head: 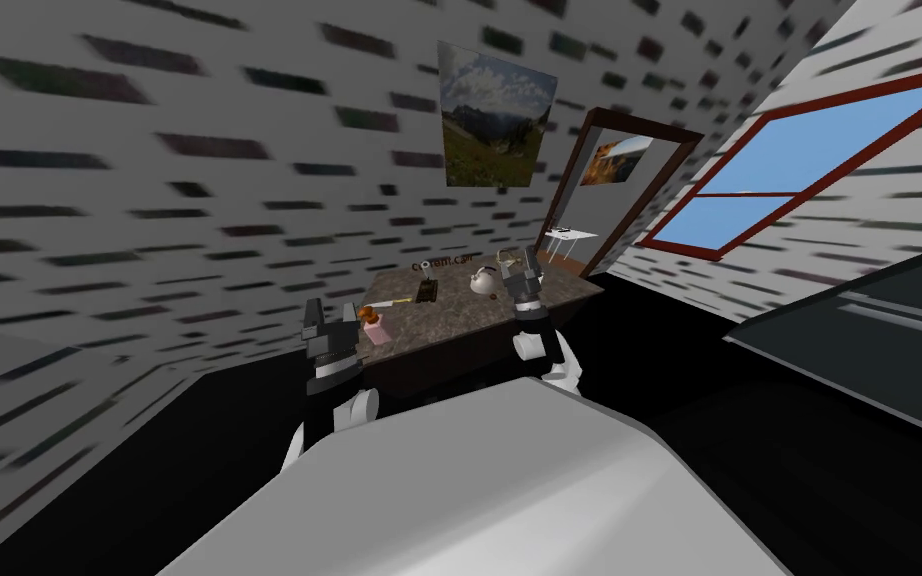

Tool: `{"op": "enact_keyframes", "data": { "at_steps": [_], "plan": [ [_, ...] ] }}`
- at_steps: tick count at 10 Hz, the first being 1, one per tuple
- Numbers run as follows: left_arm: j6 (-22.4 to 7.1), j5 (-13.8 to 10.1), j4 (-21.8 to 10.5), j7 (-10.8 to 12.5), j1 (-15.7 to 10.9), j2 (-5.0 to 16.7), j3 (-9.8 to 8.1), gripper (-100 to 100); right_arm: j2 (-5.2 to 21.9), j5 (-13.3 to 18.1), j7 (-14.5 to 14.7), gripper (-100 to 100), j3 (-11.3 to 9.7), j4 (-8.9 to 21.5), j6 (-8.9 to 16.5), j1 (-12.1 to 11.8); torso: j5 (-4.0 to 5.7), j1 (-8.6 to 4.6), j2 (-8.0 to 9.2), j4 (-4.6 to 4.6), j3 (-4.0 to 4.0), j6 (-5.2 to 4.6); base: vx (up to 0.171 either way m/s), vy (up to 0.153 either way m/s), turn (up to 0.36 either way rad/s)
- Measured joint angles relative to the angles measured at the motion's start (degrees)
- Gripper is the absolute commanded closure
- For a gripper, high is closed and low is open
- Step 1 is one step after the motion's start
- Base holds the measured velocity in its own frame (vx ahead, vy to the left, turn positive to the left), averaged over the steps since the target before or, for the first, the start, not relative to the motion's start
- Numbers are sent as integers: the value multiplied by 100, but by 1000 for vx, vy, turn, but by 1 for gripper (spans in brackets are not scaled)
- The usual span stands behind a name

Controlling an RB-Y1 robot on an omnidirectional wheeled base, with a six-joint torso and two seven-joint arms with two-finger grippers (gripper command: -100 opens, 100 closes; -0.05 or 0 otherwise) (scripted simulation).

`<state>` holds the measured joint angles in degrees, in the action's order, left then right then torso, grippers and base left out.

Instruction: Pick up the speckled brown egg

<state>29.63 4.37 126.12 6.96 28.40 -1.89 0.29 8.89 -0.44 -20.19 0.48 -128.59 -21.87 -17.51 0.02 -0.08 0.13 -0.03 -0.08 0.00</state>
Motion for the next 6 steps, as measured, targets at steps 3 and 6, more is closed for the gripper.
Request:
{"op": "enact_keyframes", "data": {
  "at_steps": [3, 6],
  "plan": [
    [0, 0, 0, 0, 0, 0, 0, 0, 103, -96, -427, -100, 33, 218, 253, 173, -1, 4, -7, 1, 4, 1, -19, -21, -30],
    [0, 0, 0, 0, 0, 0, 0, 0, 228, -237, -889, -100, 65, 553, 598, 451, 0, -1, -3, 1, 2, -1, -30, -22, -54]
  ]
}}
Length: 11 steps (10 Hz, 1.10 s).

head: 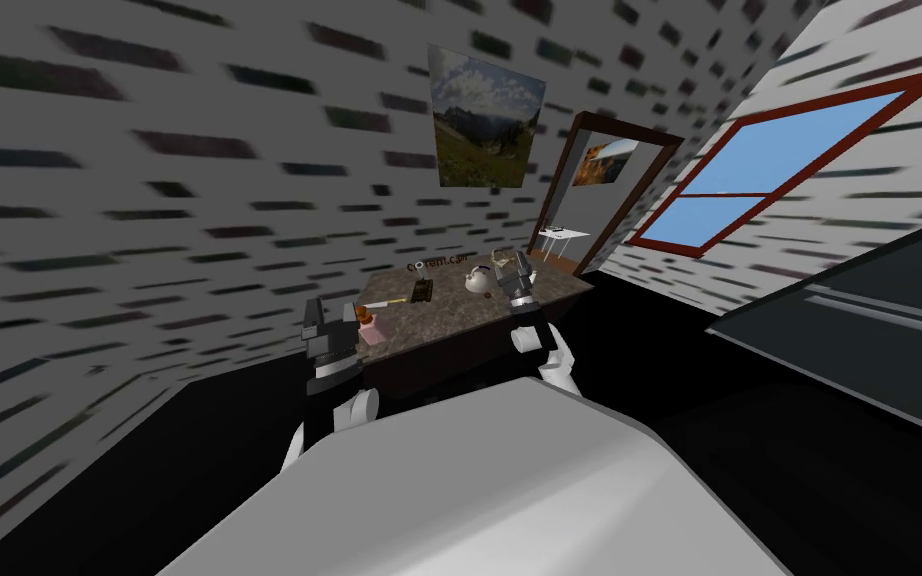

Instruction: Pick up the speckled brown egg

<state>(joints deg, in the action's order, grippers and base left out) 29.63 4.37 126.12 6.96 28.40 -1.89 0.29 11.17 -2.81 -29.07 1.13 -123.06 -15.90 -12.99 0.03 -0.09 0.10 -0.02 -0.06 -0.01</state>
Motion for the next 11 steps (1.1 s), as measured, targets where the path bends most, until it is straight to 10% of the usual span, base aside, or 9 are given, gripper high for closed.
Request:
{"op": "enact_keyframes", "data": {
  "at_steps": [11],
  "plan": [
    [0, 0, 0, 0, 0, 0, 0, 0, 339, -463, -1707, -100, 141, 832, 1296, 812, -1, 3, -5, 1, 3, 1, -19, -20, -33]
  ]
}}
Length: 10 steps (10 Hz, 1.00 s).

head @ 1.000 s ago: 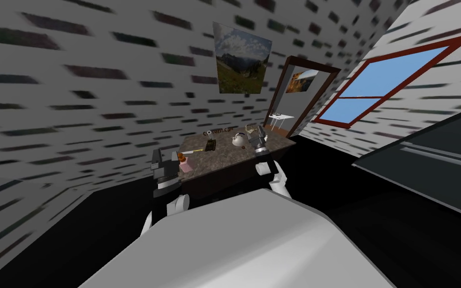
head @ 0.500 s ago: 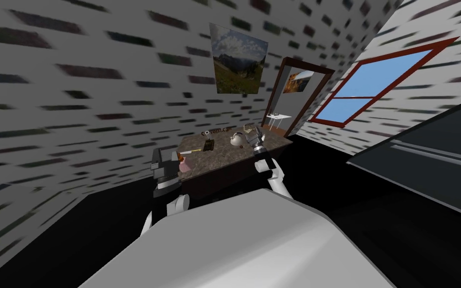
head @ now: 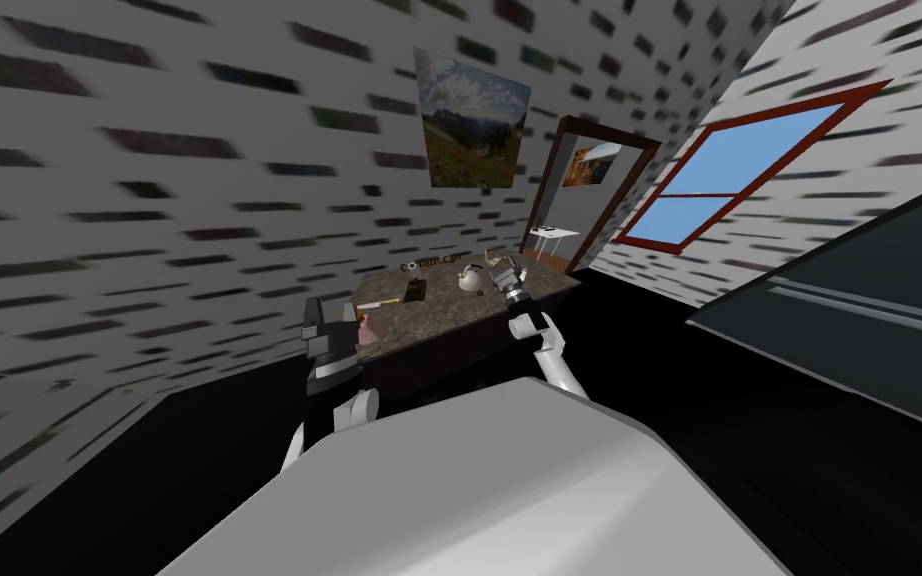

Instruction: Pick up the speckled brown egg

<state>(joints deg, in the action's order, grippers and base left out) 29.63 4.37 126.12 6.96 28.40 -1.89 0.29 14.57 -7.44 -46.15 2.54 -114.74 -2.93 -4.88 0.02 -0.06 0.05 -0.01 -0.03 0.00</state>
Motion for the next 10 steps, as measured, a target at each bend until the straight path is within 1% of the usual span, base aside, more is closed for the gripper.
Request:
{"op": "enact_keyframes", "data": {
  "at_steps": [1, 2, 3, 4, 5, 6, 7, 8, 9, 10],
  "plan": [
    [0, 0, 0, 0, 0, 0, 0, 0, 21, -40, -168, -100, 13, 79, 144, 82, 0, 0, 0, 0, 0, 1, -9, -10, 3],
    [0, 0, 0, 0, 0, 0, 0, 0, 26, -51, -296, -100, 14, 104, 206, 102, -1, 4, -1, 0, 0, 1, -17, -18, -53],
    [0, 0, 0, 0, 0, 0, 0, 0, 58, -116, -445, -100, 18, 295, 299, 225, 0, 1, -1, 0, 0, 0, -20, -17, -27],
    [0, 0, 0, 0, 0, 0, 0, 0, 80, -157, -609, -100, 28, 388, 423, 307, 0, 2, 1, 0, -1, 1, -8, -9, 4],
    [0, 0, 0, 0, 0, 0, 0, 0, 88, -172, -733, -100, 35, 381, 503, 320, -1, 5, -1, 0, 0, 1, -9, -20, -43],
    [0, 0, 0, 0, 0, 0, 0, 0, 110, -236, -876, -100, 43, 521, 633, 444, 0, 1, -2, 0, 1, 1, -11, -18, -24],
    [0, 0, 0, 0, 0, 0, 0, 0, 155, -292, -1045, -100, 58, 583, 768, 488, 0, 1, -1, 0, 1, 0, -6, -7, 1],
    [0, 0, 0, 0, 0, 0, 0, 0, 164, -307, -1171, -100, 63, 599, 842, 506, -1, 5, -2, 0, 1, 1, -11, -15, -38],
    [0, 0, 0, 0, 0, 0, 0, 0, 201, -381, -1322, -100, 76, 767, 968, 647, 0, 3, -3, 1, 1, 1, -11, -13, -16],
    [0, 0, 0, 0, 0, 0, 0, 0, 223, -426, -1488, -100, 85, 860, 1105, 723, 0, 4, -2, 0, 1, 1, -5, -5, 3]
  ]
}}
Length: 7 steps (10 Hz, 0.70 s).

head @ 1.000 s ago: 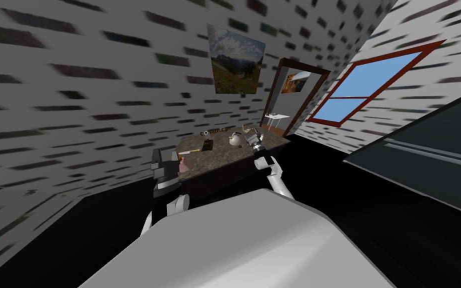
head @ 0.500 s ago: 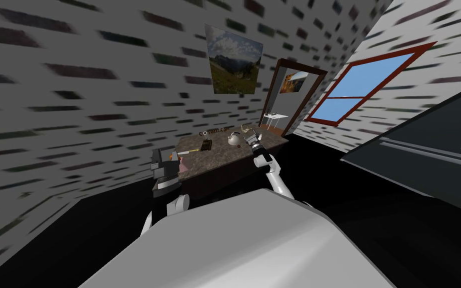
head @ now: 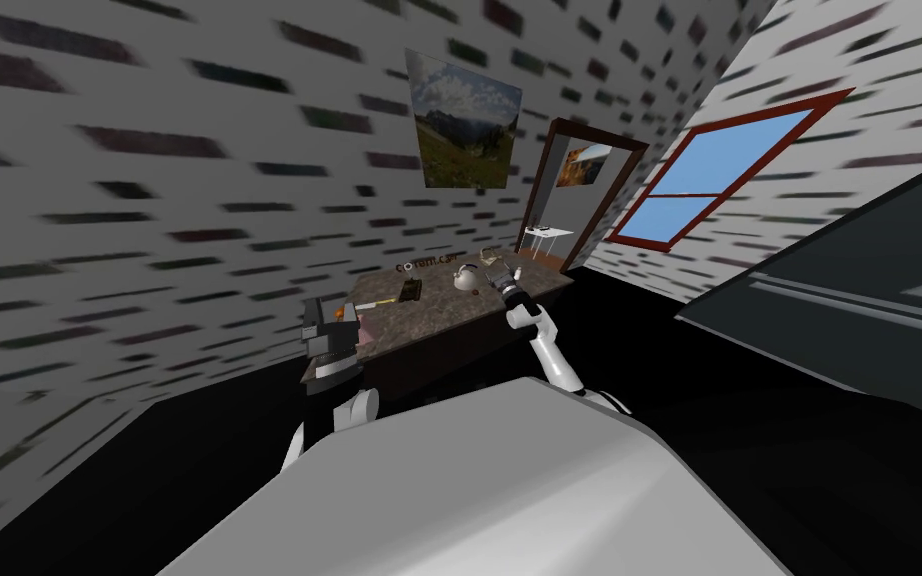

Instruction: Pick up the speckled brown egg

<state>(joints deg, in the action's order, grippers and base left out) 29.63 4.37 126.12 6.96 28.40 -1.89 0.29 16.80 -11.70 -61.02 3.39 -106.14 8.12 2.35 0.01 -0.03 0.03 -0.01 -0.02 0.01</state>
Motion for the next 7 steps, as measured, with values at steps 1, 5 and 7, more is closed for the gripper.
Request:
{"op": "enact_keyframes", "data": {
  "at_steps": [1, 5, 7],
  "plan": [
    [0, 0, 0, 0, 0, 0, 0, 0, 4, -12, -119, -100, 4, 6, 79, 13, -1, 3, 0, 0, 0, 0, -7, -10, -31],
    [0, 0, 0, 0, 0, 0, 0, 0, 93, -214, -696, -100, 42, 382, 583, 341, -1, 3, -3, 0, 1, 0, -5, -8, -9],
    [0, 0, 0, 0, 0, 0, 0, 0, 151, -294, -977, -100, 51, 493, 767, 403, -1, 4, -2, 0, 1, 0, -1, -3, -4]
  ]
}}
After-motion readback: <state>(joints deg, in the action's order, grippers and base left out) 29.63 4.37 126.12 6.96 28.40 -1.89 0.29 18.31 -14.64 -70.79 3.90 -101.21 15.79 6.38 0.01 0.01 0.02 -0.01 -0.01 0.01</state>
